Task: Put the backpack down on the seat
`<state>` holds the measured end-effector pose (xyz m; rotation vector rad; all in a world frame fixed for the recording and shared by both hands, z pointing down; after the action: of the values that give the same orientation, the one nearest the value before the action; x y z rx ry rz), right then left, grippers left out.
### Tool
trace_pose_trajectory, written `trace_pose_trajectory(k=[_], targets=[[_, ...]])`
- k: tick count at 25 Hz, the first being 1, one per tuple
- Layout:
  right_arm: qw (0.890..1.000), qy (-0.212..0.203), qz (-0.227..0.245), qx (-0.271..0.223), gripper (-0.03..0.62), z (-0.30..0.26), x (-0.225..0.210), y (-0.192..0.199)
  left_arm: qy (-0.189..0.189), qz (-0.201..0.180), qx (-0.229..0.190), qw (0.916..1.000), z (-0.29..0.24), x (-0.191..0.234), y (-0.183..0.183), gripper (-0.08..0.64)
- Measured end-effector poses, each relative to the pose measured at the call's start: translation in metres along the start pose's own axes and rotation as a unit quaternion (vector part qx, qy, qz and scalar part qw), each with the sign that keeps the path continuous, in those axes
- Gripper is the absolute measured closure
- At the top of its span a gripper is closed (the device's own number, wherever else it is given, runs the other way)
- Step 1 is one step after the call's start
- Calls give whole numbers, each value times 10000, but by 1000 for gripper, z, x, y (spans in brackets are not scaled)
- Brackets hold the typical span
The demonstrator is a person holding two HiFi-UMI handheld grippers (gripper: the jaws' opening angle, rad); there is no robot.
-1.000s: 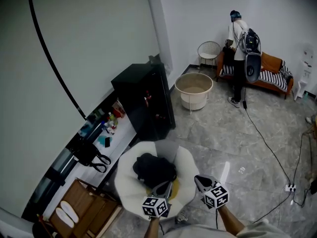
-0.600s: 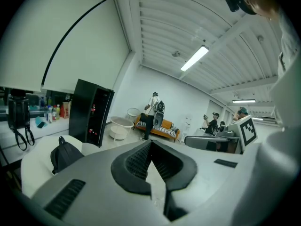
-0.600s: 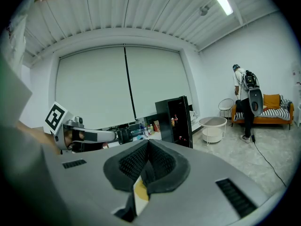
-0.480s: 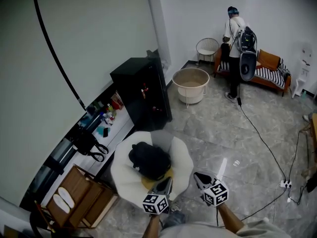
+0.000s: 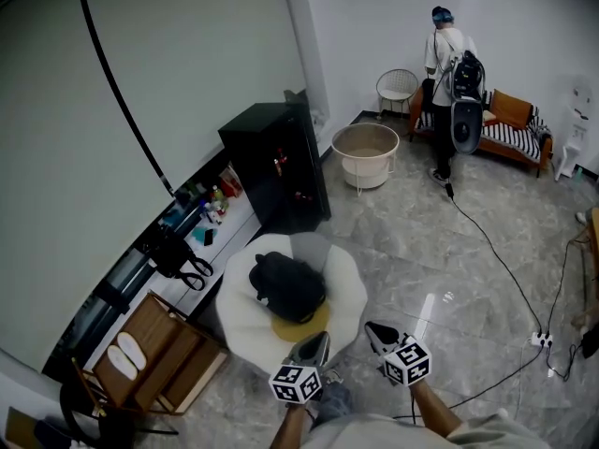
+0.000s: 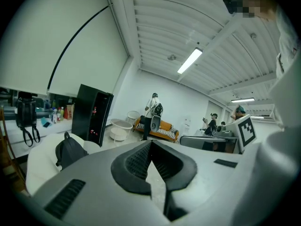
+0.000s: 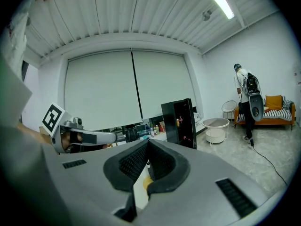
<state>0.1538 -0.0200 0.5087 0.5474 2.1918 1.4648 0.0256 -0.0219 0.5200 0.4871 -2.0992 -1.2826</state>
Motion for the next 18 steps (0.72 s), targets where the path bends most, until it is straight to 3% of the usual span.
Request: trace_pose_trajectory(k=[18], targets=[[9999,79,30,-135,565,78,69,40,64,-70,50,9999,73,-67,61,529]])
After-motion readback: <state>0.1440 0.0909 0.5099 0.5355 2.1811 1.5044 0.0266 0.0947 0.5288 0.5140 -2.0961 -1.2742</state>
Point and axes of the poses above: the fingertips, and each gripper's own axes: z backward along the fingers, x to its left, y out of its underside, the point moved 2 cm from there along z, backward along the fingers, and after that the axes turned 9 degrees about x, right-handed, at the moved point
